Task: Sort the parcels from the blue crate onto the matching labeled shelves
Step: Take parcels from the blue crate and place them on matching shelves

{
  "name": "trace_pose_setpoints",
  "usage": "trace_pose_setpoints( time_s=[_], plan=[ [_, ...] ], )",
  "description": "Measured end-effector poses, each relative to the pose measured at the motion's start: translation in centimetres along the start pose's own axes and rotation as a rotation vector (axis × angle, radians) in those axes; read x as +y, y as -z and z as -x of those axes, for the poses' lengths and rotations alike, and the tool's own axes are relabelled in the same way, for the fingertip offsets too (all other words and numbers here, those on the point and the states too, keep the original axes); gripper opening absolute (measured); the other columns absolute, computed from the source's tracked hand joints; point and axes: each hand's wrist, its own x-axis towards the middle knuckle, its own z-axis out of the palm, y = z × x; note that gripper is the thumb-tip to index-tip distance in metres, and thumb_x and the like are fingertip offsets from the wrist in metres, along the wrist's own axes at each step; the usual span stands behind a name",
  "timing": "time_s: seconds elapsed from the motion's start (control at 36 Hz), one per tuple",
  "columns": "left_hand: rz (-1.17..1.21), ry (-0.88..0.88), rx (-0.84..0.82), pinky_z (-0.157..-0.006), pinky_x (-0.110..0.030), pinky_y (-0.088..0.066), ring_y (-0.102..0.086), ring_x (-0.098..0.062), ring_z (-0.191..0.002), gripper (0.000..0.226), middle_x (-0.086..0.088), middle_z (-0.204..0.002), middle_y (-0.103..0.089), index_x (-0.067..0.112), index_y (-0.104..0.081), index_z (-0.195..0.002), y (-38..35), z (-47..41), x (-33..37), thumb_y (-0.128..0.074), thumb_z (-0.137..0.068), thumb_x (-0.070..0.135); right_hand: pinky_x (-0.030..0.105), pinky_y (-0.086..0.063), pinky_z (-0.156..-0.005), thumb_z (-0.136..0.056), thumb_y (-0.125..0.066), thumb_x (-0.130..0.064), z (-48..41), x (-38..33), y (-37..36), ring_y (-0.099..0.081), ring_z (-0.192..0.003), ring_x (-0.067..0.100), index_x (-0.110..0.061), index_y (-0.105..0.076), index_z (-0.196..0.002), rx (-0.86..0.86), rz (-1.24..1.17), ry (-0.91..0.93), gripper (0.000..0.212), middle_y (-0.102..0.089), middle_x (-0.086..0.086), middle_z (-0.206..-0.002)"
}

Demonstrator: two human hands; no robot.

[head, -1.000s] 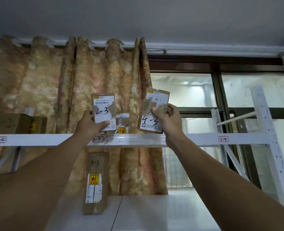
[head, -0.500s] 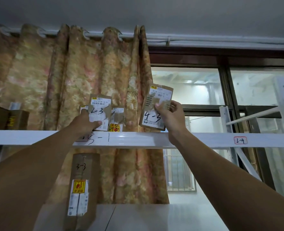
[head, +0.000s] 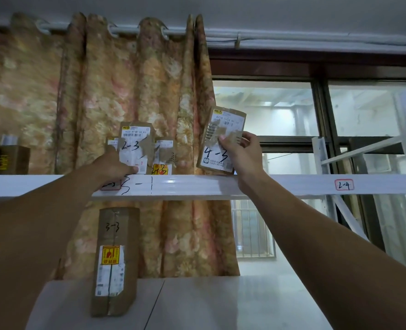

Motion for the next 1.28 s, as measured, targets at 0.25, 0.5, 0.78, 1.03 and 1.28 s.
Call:
trace_pose_setpoints(
  time_s=[0.25, 0.5, 0.78, 1.03, 1.28],
  plan=[
    [0.012, -0.371, 0.452, -0.086, -0.041, -0.045, -0.049, -0.029, -0.117, 0.038, -0.011, -0.131, -0.048, 0.01, -0.055, -0.122, -1.3, 4.8, 3.4, -0.07, -0.089, 0.021, 0.031, -0.06, -0.078, -0.085, -0.085, -0.023, 0.8, -1.1, 0.5, -0.069, -0.103, 0.014, -0.015, -0.05, -0.133, 0.015, 0.041, -0.01, 0.059, -0.062, 0.001, -0.125],
    [0.607, -0.439, -0.191, -0.093, -0.03, -0.055, -0.067, -0.011, -0.107, 0.051, 0.004, -0.118, -0.069, 0.022, -0.061, -0.132, -9.3, 10.3, 13.2, -0.081, -0.086, 0.031, 0.044, -0.06, -0.093, -0.084, -0.086, -0.021, 2.0, -3.0, 2.0, -0.069, -0.107, 0.02, -0.018, -0.052, -0.125, 0.035, 0.11, 0.043, 0.054, -0.064, 0.002, -0.122],
    [0.846, -0.365, -0.263, -0.064, -0.021, -0.057, -0.068, -0.009, -0.084, 0.054, 0.004, -0.095, -0.065, 0.017, -0.054, -0.114, -16.1, 15.6, 19.8, -0.084, -0.076, -0.004, 0.045, -0.064, -0.083, -0.085, -0.081, -0.007, 1.4, -7.4, 12.7, -0.073, -0.104, 0.025, -0.017, -0.055, -0.132, -0.058, 0.198, 0.044, 0.055, -0.068, 0.007, -0.125],
    [0.725, -0.303, -0.252, -0.083, -0.039, -0.062, -0.072, -0.022, -0.103, 0.062, -0.004, -0.109, -0.069, 0.025, -0.058, -0.119, -19.6, 22.3, 22.2, -0.09, -0.072, 0.002, 0.053, -0.059, -0.095, -0.061, -0.089, -0.009, 2.2, -8.8, 22.8, -0.069, -0.114, 0.027, -0.013, -0.06, -0.128, -0.209, 0.233, -0.089, 0.073, -0.068, 0.005, -0.124],
    [0.725, -0.101, -0.309, -0.083, -0.039, -0.063, -0.075, -0.028, -0.099, 0.061, -0.009, -0.109, -0.073, 0.014, -0.059, -0.123, -23.9, 31.0, 23.6, -0.085, -0.073, -0.007, 0.052, -0.061, -0.091, -0.071, -0.091, -0.016, 6.7, -9.3, 31.6, -0.068, -0.114, 0.027, -0.019, -0.06, -0.131, -0.303, 0.332, -0.188, 0.068, -0.067, 0.006, -0.127]
  ],
)
